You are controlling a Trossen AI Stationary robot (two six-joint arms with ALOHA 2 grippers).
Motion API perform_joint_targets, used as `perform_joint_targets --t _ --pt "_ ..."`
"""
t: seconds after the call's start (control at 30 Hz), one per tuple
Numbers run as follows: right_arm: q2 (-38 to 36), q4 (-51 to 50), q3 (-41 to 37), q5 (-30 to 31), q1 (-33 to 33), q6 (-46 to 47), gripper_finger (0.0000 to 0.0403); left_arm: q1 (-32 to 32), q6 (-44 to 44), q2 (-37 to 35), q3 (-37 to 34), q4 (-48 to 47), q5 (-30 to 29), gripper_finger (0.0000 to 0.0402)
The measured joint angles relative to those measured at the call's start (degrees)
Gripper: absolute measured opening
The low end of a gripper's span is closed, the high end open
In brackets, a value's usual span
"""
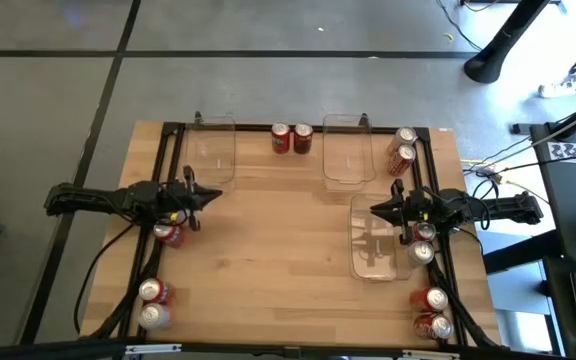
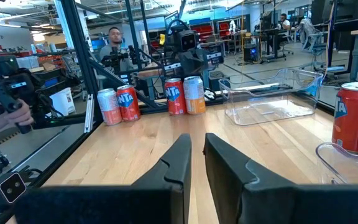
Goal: Sort soda cans
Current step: Move the top left transparent bin to the bottom left side of the table
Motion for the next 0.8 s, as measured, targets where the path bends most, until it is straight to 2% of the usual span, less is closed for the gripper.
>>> perform_joint_targets --t 0.17,0.37,0.57,0.8 --pt "0.0 0.0 0.0 0.0 0.0 0.0 0.0049 0.1 1.0 0.0 0.0 2.1 -4.1 0.0004" --pt "0.0 0.0 0.0 0.0 0.0 0.0 0.0049 3.5 8.9 0.0 0.0 8.0 -4.5 0.0004" --pt "0.0 0.0 0.0 0.0 0.0 0.0 0.0049 8.5 9.5 0.2 0.0 8.7 -4.5 0.0004" --pt "0.0 0.0 0.0 0.0 0.0 0.0 0.0049 13.4 8.2 6.3 2.2 9.0 -4.1 0.0004"
